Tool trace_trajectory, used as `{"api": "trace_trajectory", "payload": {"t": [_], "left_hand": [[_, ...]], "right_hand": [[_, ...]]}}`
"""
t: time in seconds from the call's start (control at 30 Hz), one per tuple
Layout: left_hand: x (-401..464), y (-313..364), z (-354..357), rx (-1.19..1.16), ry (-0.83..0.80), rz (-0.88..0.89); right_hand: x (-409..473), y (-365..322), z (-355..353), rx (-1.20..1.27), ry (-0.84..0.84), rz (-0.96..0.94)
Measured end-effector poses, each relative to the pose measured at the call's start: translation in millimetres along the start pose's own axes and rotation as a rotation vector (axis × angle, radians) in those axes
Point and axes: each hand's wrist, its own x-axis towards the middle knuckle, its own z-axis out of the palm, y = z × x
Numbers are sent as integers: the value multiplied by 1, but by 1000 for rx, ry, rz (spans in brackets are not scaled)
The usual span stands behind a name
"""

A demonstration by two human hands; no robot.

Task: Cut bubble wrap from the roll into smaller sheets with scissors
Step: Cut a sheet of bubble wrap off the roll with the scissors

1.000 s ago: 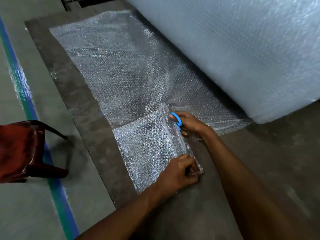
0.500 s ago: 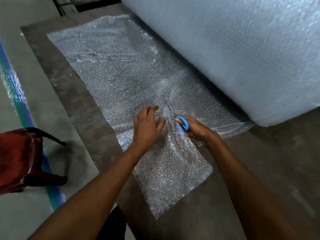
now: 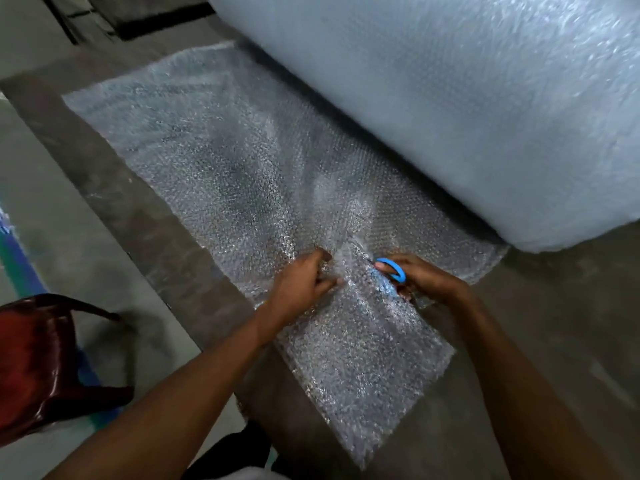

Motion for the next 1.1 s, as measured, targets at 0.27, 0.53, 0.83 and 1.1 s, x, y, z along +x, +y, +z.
{"api": "trace_trajectory", "payload": {"t": [0.27, 0.53, 0.83, 1.1], "left_hand": [[6, -1, -45, -305, -147, 74], [32, -28, -95, -691, -281, -187], [62, -54, -122, -518, -175, -163], [94, -79, -133, -193, -73, 0]], "right_hand": [[-8, -11, 4, -43, 32, -41], [-18, -12, 8, -132, -2, -59], [-20, -1, 11, -34, 43, -14], [-12, 7, 2, -150, 24, 33]]}}
